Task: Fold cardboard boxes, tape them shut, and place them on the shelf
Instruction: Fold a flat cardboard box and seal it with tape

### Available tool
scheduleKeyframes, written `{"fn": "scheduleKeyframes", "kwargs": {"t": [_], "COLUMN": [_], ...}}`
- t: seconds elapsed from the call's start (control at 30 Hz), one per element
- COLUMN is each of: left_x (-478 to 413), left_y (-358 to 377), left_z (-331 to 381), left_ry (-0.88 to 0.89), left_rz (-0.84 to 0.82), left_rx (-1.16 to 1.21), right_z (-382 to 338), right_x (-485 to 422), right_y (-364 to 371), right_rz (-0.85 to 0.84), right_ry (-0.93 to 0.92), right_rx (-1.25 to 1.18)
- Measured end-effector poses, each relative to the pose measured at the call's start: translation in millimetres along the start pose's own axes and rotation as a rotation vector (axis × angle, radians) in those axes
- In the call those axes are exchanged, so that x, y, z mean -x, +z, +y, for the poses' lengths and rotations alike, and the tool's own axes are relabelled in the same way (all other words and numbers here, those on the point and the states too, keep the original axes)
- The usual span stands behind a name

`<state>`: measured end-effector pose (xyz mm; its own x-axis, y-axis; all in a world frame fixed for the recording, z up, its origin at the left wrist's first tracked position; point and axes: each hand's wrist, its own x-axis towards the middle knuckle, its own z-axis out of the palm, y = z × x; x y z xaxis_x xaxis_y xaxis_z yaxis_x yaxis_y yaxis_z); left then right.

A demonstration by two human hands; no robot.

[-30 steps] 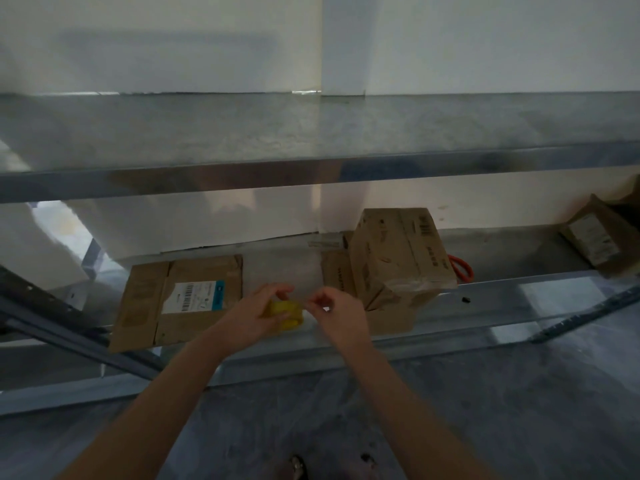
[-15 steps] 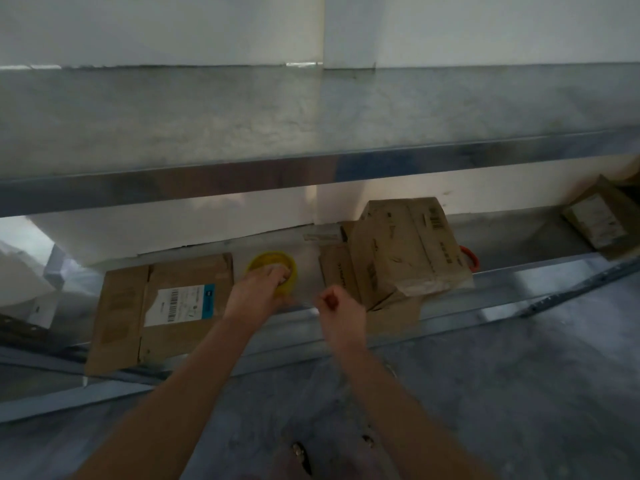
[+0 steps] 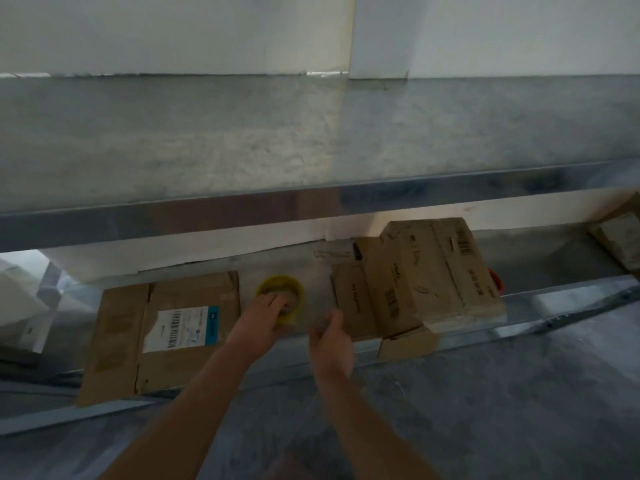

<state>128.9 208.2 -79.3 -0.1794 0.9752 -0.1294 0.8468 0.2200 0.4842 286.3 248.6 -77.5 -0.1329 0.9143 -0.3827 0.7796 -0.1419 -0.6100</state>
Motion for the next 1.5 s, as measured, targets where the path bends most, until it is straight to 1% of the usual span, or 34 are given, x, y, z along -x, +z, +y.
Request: {"fn": "scheduleKeyframes", "kwargs": {"t": [0.07, 0.13, 0.2, 0.23, 0.3, 0.37, 0.4, 0.47, 0.53, 0.6, 0.67, 0.73, 0.8, 0.87, 1.0, 1.07, 1.13, 1.2, 1.23, 1.3, 1.37, 1.43, 1.5], "left_x": [6.1, 10.5, 15.2, 17.8, 26.2, 37.2, 43.1, 52.2, 56.0, 53.4, 46.9, 44.9, 49.8, 57.9, 56.3, 46.4, 38.3, 31.6, 27.7, 20.1, 12.4, 6.4, 2.2], "left_y": [-3.9, -6.4, -11.3, -14.8, -22.2, -27.3, -29.1, -27.2, -20.8, -11.7, -4.8, 0.9, 9.7, 22.5, 51.4, 56.4, 56.4, 52.0, 47.2, 37.6, 30.9, 26.5, 23.2], "left_z": [-1.7, -4.0, -1.2, 4.8, 28.5, 63.2, 83.6, 124.3, 163.4, 191.6, 209.0, 224.5, 244.4, 269.1, 298.3, 306.3, 312.1, 313.7, 313.5, 310.9, 307.0, 304.8, 301.7], "left_ry": [0.033, 0.029, 0.018, 0.033, 0.107, 0.177, 0.188, 0.213, 0.186, 0.062, -0.071, -0.085, -0.080, -0.118, -0.215, -0.274, -0.352, -0.425, -0.457, -0.517, -0.546, -0.520, -0.497], "left_rz": [-0.027, -0.020, 0.070, 0.132, 0.238, 0.269, 0.260, 0.260, 0.239, 0.224, 0.239, 0.376, 0.493, 0.509, 0.445, 0.457, 0.510, 0.579, 0.588, 0.543, 0.490, 0.472, 0.454], "left_rx": [-0.005, -0.058, -0.086, -0.088, -0.109, -0.116, -0.085, 0.026, 0.161, 0.325, 0.407, 0.329, 0.219, 0.196, 0.303, 0.380, 0.492, 0.578, 0.617, 0.647, 0.584, 0.475, 0.446], "right_z": [1.0, -1.8, -7.3, -9.3, -6.1, 4.2, 9.8, 20.5, 37.3, 58.8, 84.3, 111.0, 133.8, 146.1, 151.9, 149.7, 145.4, 140.5, 138.1, 133.1, 126.8, 121.9, 118.1], "right_x": [-4.1, -4.1, 6.3, 15.2, 34.9, 54.2, 60.7, 69.2, 65.7, 53.3, 34.9, 13.5, -7.6, -21.0, -29.9, -33.5, -36.7, -38.2, -39.5, -41.3, -43.7, -45.8, -49.5], "right_y": [-7.1, -20.5, -38.2, -49.0, -71.2, -95.3, -109.9, -145.8, -181.4, -215.9, -246.4, -269.6, -281.0, -284.8, -283.4, -282.4, -280.4, -279.0, -278.8, -278.9, -278.4, -277.5, -278.2], "right_rz": [-0.010, -0.047, -0.074, -0.077, 0.037, 0.186, 0.247, 0.344, 0.402, 0.413, 0.410, 0.362, 0.251, 0.132, -0.019, -0.098, -0.156, -0.184, -0.192, -0.201, -0.202, -0.188, -0.159], "right_ry": [0.024, -0.026, -0.177, -0.288, -0.596, -0.855, -0.942, -1.000, -0.977, -0.944, -0.876, -0.783, -0.695, -0.623, -0.578, -0.555, -0.546, -0.533, -0.519, -0.486, -0.458, -0.465, -0.471], "right_rx": [0.004, 0.039, 0.046, 0.062, 0.129, 0.184, 0.210, 0.258, 0.295, 0.289, 0.269, 0.246, 0.210, 0.145, 0.058, -0.003, -0.066, -0.131, -0.172, -0.248, -0.292, -0.289, -0.287]}}
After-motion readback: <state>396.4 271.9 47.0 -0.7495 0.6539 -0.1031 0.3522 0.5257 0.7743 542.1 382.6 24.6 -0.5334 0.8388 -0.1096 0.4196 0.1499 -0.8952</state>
